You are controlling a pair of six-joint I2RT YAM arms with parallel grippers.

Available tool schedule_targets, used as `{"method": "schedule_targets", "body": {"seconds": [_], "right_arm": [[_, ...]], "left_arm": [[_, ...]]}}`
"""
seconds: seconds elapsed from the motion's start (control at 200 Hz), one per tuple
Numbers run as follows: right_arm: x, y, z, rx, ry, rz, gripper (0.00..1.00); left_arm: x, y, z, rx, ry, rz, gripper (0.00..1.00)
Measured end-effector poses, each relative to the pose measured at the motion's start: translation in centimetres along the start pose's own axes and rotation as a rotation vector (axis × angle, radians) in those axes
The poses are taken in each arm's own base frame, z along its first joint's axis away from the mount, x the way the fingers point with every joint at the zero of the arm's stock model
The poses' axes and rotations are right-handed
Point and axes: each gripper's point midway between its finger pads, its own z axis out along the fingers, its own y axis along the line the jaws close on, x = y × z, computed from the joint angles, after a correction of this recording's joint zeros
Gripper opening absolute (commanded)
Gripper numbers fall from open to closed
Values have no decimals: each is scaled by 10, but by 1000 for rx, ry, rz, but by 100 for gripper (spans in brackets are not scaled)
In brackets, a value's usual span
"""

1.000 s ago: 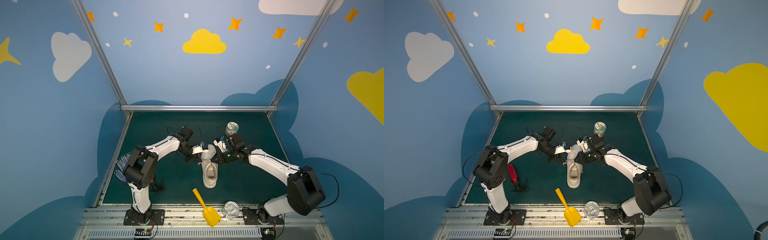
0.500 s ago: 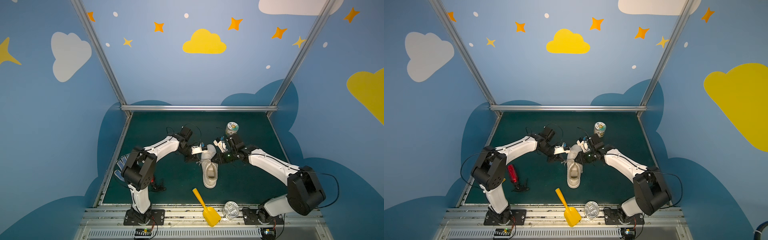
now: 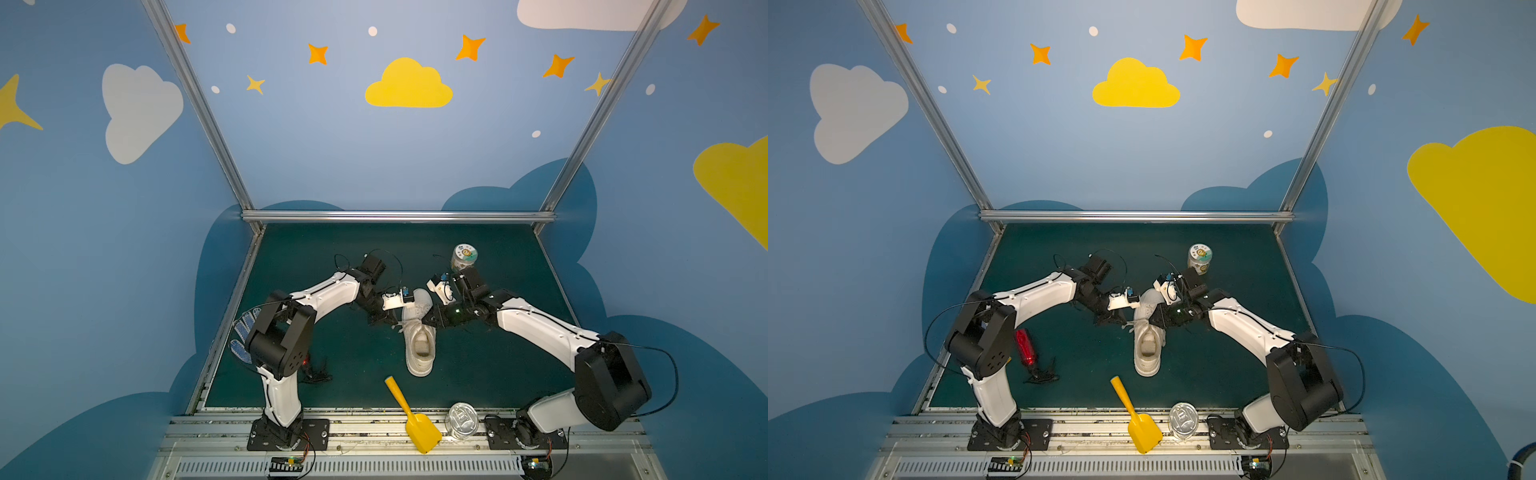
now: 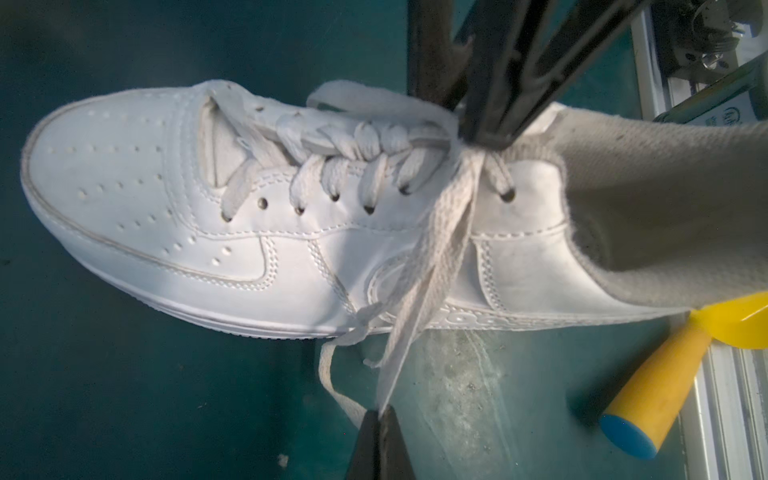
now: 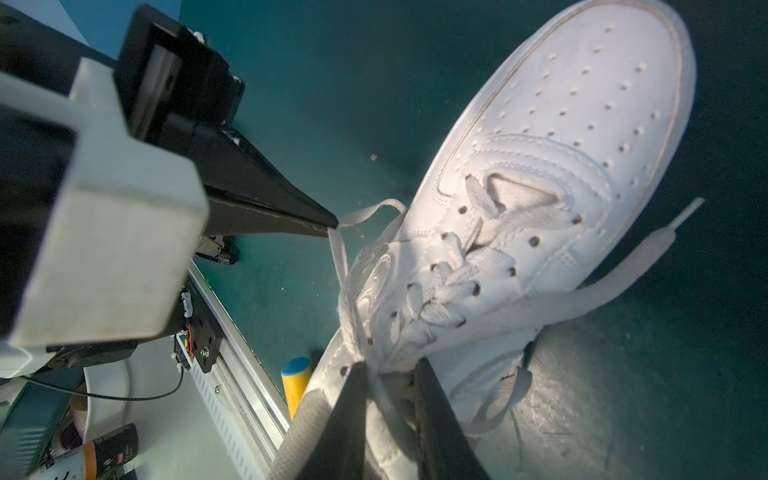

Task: Tie the shoes

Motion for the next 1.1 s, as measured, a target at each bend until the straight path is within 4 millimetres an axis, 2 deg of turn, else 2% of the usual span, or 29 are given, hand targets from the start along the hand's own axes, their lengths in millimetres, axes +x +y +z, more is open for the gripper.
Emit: {"method": "schedule_targets", "body": {"seconds": [1.101], "right_arm": [[0, 0, 0, -1, 0, 4, 22]], "left_arm": [[6, 3, 8, 13, 15, -16, 3]]}}
